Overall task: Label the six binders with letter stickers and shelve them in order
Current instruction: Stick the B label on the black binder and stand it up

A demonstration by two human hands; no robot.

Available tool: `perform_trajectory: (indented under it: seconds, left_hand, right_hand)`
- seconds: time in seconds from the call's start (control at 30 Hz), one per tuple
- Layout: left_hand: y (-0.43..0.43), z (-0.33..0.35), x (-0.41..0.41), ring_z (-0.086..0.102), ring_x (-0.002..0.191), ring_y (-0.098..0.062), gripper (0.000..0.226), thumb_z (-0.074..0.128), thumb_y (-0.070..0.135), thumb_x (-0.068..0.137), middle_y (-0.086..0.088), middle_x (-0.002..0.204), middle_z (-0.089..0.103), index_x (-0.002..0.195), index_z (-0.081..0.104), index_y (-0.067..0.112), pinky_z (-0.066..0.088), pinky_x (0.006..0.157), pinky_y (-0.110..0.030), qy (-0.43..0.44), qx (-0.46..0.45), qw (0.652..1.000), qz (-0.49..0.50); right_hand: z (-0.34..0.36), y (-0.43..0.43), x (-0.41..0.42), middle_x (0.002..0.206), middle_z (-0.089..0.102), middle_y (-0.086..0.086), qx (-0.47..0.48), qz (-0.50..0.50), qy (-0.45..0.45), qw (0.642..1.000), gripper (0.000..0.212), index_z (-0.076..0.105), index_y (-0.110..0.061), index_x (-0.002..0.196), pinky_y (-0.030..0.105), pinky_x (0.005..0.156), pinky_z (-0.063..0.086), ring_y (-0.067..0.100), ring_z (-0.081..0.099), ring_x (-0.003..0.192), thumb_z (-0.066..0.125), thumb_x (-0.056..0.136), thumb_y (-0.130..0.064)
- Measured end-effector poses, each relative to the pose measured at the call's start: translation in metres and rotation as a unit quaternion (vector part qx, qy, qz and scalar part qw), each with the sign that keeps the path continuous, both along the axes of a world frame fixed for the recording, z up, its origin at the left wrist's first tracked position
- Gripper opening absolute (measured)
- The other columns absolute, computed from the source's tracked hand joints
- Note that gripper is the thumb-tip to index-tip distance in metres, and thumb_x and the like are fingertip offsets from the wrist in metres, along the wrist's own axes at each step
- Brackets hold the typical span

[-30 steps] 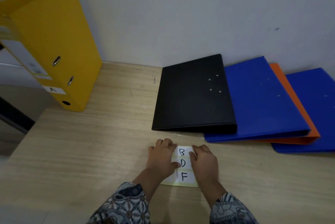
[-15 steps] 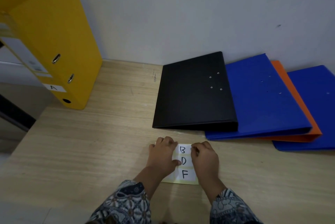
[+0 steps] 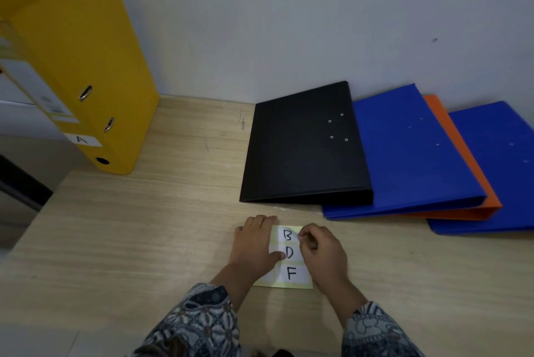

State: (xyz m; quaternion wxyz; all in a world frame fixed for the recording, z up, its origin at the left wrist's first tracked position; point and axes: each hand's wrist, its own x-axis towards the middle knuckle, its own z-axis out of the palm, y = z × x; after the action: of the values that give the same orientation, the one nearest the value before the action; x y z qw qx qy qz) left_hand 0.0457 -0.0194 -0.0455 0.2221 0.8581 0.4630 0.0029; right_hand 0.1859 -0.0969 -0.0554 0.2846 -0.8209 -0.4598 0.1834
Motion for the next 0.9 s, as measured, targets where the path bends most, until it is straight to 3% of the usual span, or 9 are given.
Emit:
perform_trajectory:
  seconds: [0.1,0.2,0.3,0.47,0.57,0.7,0.9]
  left_hand:
    - [-0.001,0.000,0.000,0.033,0.130,-0.016,0.084,0.064,0.052,0.079,0.006,0.140,0.038,0.146,0.021,0.025,0.030,0.103,-0.033,-0.014,-0.005,1.000,0.009]
    - [-0.002,0.001,-0.001,0.034,0.129,-0.016,0.090,0.066,0.051,0.078,0.006,0.139,0.040,0.148,0.015,0.025,0.030,0.103,-0.034,-0.026,-0.013,0.999,0.019]
    - [-0.005,0.001,0.000,0.035,0.129,-0.016,0.093,0.066,0.050,0.077,0.006,0.139,0.040,0.148,0.012,0.026,0.029,0.104,-0.034,-0.027,-0.014,0.999,0.024]
    - [-0.007,0.001,0.001,0.035,0.129,-0.019,0.093,0.063,0.050,0.080,0.003,0.140,0.039,0.149,0.008,0.024,0.032,0.105,-0.035,-0.010,-0.017,1.000,0.019]
    - [-0.008,0.006,0.008,0.040,0.125,-0.020,0.084,0.058,0.047,0.084,0.004,0.135,0.046,0.149,0.009,0.025,0.036,0.101,-0.037,0.004,-0.007,1.000,0.021]
    - [-0.007,0.016,0.022,0.044,0.121,-0.019,0.062,0.047,0.033,0.089,0.005,0.129,0.053,0.144,0.021,0.028,0.035,0.096,-0.036,0.009,0.036,0.998,0.044]
    - [0.023,0.050,0.065,0.044,0.117,-0.017,0.041,0.049,0.031,0.092,0.006,0.126,0.053,0.132,0.042,0.028,0.037,0.095,-0.033,-0.138,0.050,0.987,0.067]
  right_hand:
    - [0.006,0.001,0.004,0.074,0.059,-0.011,-0.012,-0.022,0.091,0.996,0.013,0.058,-0.029,0.078,0.022,0.056,0.041,0.003,0.053,0.066,0.060,0.085,-0.018]
    - [0.009,0.003,0.008,0.079,0.065,-0.010,-0.023,-0.037,0.152,0.987,0.015,0.058,-0.029,0.075,0.031,0.069,0.050,0.009,0.060,0.076,0.061,0.085,-0.019]
    - [0.014,0.004,0.007,0.080,0.066,-0.008,-0.019,-0.060,0.194,0.979,0.016,0.058,-0.026,0.073,0.034,0.075,0.050,0.013,0.061,0.082,0.060,0.086,-0.016]
    - [0.026,0.003,0.010,0.082,0.065,-0.001,0.028,-0.145,0.289,0.946,0.014,0.059,-0.018,0.077,0.023,0.060,0.042,0.012,0.058,0.073,0.059,0.088,-0.010]
    - [0.045,0.002,0.019,0.075,0.061,0.001,0.093,-0.177,0.345,0.917,0.010,0.060,-0.013,0.080,0.020,0.051,0.037,0.011,0.052,0.063,0.059,0.088,-0.007]
    - [0.075,0.007,0.039,0.071,0.058,0.000,0.199,-0.216,0.355,0.887,0.019,0.058,-0.017,0.075,0.021,0.047,0.034,0.013,0.046,0.060,0.058,0.088,-0.003]
    - [0.102,0.023,0.082,0.072,0.055,-0.004,0.280,-0.313,0.346,0.839,0.023,0.055,-0.020,0.074,0.020,0.058,0.038,0.007,0.049,0.065,0.056,0.089,-0.003]
